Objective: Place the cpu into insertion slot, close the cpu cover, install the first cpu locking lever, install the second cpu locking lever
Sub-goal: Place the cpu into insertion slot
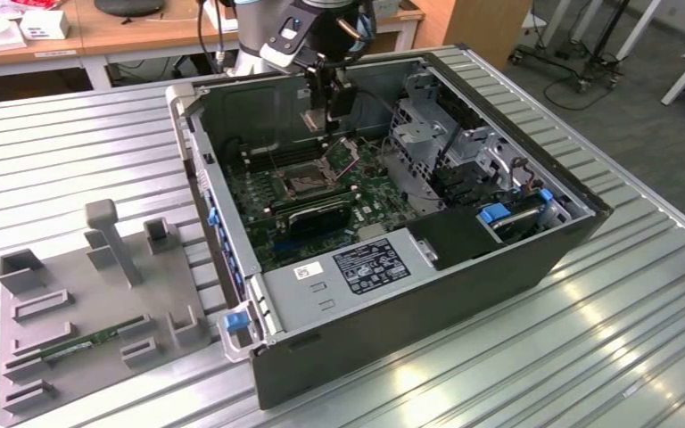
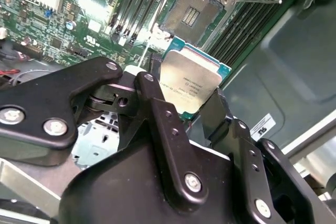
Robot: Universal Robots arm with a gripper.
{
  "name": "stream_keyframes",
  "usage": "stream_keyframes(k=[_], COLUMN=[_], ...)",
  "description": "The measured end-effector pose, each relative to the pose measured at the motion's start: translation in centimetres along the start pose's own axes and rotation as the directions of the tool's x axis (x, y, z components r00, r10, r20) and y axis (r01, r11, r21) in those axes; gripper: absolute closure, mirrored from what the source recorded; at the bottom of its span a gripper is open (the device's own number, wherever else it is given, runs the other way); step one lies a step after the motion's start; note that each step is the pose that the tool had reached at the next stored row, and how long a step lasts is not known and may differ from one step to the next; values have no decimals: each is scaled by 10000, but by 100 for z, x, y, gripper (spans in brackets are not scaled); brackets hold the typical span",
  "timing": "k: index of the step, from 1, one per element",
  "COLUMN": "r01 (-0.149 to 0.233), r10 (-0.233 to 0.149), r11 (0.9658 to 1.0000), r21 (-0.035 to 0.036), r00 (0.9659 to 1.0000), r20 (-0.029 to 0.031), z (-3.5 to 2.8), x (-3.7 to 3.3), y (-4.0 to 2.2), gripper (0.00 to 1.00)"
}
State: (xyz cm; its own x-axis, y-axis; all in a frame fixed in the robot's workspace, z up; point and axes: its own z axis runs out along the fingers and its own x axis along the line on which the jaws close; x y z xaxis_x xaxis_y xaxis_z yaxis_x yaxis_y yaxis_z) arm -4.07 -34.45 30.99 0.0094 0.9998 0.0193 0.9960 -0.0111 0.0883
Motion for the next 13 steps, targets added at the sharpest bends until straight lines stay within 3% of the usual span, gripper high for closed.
stream_keyframes(k=[5,13], r01=[247,250], r10=[-247,-250], r11=[9997,9997], r21=[4,4], r00=[9997,9997], r20=[-23,-24], z=[68,80], x=[-2,-2], y=[-19,-21], gripper=[46,46])
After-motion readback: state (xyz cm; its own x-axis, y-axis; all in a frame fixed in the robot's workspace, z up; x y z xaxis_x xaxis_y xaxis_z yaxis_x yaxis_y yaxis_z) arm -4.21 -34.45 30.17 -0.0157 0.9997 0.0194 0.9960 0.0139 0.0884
